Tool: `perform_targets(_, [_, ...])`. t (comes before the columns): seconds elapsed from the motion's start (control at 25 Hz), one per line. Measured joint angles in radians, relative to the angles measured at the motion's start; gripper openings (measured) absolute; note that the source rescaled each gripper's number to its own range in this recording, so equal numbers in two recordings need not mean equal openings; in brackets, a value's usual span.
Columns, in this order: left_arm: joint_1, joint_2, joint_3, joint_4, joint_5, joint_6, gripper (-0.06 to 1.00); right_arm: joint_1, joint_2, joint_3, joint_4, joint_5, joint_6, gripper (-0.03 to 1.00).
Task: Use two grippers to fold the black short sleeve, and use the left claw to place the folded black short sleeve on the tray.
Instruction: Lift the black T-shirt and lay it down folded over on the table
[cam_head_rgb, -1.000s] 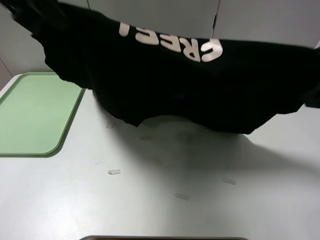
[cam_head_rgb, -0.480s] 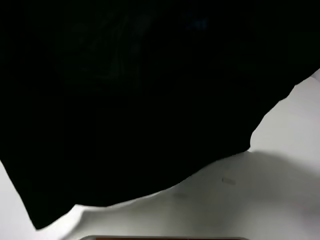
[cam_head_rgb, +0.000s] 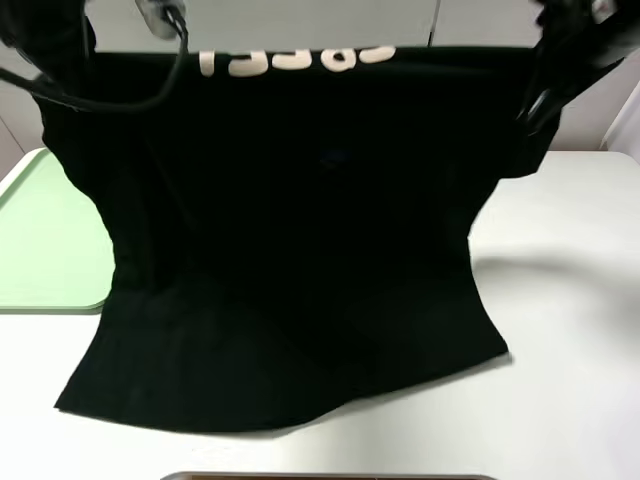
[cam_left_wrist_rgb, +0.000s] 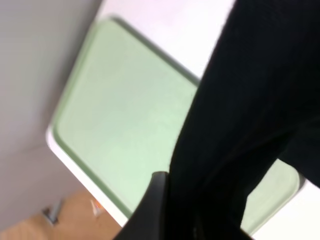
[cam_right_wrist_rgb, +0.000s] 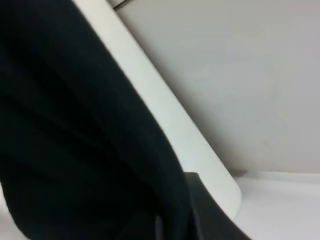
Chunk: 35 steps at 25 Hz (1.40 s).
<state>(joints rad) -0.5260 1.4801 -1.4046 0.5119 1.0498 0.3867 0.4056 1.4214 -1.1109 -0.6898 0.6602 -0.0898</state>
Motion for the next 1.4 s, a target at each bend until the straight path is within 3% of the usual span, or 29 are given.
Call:
perform_targets(0.4, [0.121,0.134,0.0,-0.007,-0.087,0.0,0.02,0.003,0.221,0.0,-0.279,-0.149,0.142,0.01])
perform_targets(0.64, [0.127,0.134,0.0,-0.005,-0.089,-0.005,0.02,0.003,0.223,0.0,-0.328,-0.168,0.197,0.01])
perform_targets(0.84, [0.127,0.134,0.005,-0.069,-0.035,0.052,0.02,0.003,0.224,0.0,-0.237,-0.127,0.178,0.01])
perform_targets(0.96, [0.127,0.134,0.036,-0.076,-0.035,0.053,0.02,0.003,0.224,-0.002,-0.117,-0.073,0.103,0.01])
perform_targets(1.0, [0.127,0.134,0.061,-0.076,-0.036,0.053,0.02,0.004,0.224,0.0,-0.014,-0.039,0.031,0.01])
perform_targets(1.12, [0.127,0.134,0.184,-0.075,-0.044,0.053,0.02,0.013,0.224,0.029,0.114,-0.004,-0.059,0.01])
perform_targets(1.32, [0.105,0.13,0.454,0.049,-0.137,-0.011,0.02,0.024,0.224,0.123,0.215,-0.001,-0.106,0.01])
perform_targets(1.4, [0.075,0.129,0.484,0.087,-0.145,-0.038,0.02,0.024,0.224,0.148,0.221,-0.003,-0.108,0.01])
